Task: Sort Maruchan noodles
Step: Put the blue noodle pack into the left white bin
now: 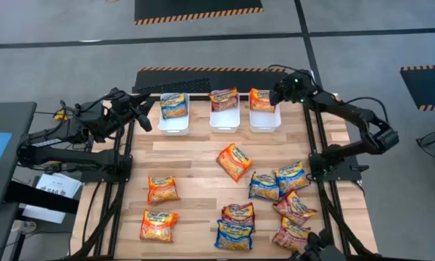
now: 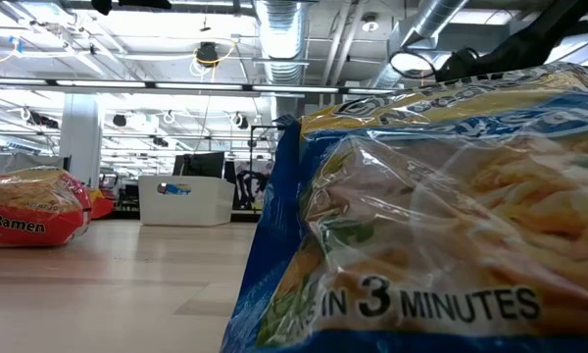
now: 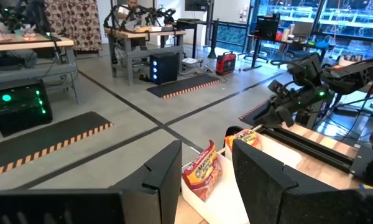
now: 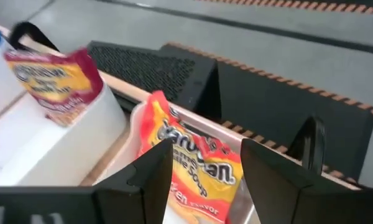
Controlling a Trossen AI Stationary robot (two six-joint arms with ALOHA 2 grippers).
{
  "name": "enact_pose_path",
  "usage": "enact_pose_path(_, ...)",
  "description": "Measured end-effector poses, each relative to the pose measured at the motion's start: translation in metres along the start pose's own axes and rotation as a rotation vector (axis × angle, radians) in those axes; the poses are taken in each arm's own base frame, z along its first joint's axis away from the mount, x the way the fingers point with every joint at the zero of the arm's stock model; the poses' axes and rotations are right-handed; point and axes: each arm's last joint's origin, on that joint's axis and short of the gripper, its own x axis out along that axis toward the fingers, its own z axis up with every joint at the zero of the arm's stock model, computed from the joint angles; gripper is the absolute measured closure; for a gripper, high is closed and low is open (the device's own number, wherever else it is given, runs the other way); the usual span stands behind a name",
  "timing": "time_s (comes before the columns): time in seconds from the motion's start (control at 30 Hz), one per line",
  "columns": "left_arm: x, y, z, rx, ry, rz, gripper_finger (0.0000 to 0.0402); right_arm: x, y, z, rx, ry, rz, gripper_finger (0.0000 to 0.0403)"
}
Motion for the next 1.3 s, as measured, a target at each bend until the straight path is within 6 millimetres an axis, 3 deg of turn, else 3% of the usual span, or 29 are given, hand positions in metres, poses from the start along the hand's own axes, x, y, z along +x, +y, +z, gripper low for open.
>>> enact_pose_path(0.2, 0.000, -0.001, 0.000, 0.000, 0.004, -0.044, 0.0272, -0.028, 0.016, 0.017, 0.041, -0.103, 0.112, 0.0190)
enact_pose_path(0.47, -0.007, 0.002, 0.002, -0.051, -0.004, -0.108, 0.0272, -0.079, 0.052, 0.053, 0.009, -0.276, 0.339, 0.0191)
enact_pose_path(0.67, -0.012, 0.002, 0.005, -0.086, 0.000, -0.263, 0.0272, -0.111, 0.081, 0.068, -0.027, -0.362, 0.472, 0.0190)
enact_pose_path(0.97, -0.018, -0.001, 0.037, -0.007, -0.064, -0.390, 0.0272, -0.151, 0.122, 0.090, -0.071, -0.461, 0.679, 0.0189)
enact_pose_path(1.13, -0.021, -0.002, 0.048, -0.025, -0.063, -0.454, 0.0272, -0.171, 0.143, 0.096, -0.064, -0.483, 0.806, 0.0174)
enact_pose_path(1.3, -0.019, -0.006, 0.042, -0.078, 0.021, -0.539, 0.0272, -0.190, 0.166, 0.091, -0.021, -0.402, 1.005, 0.0168)
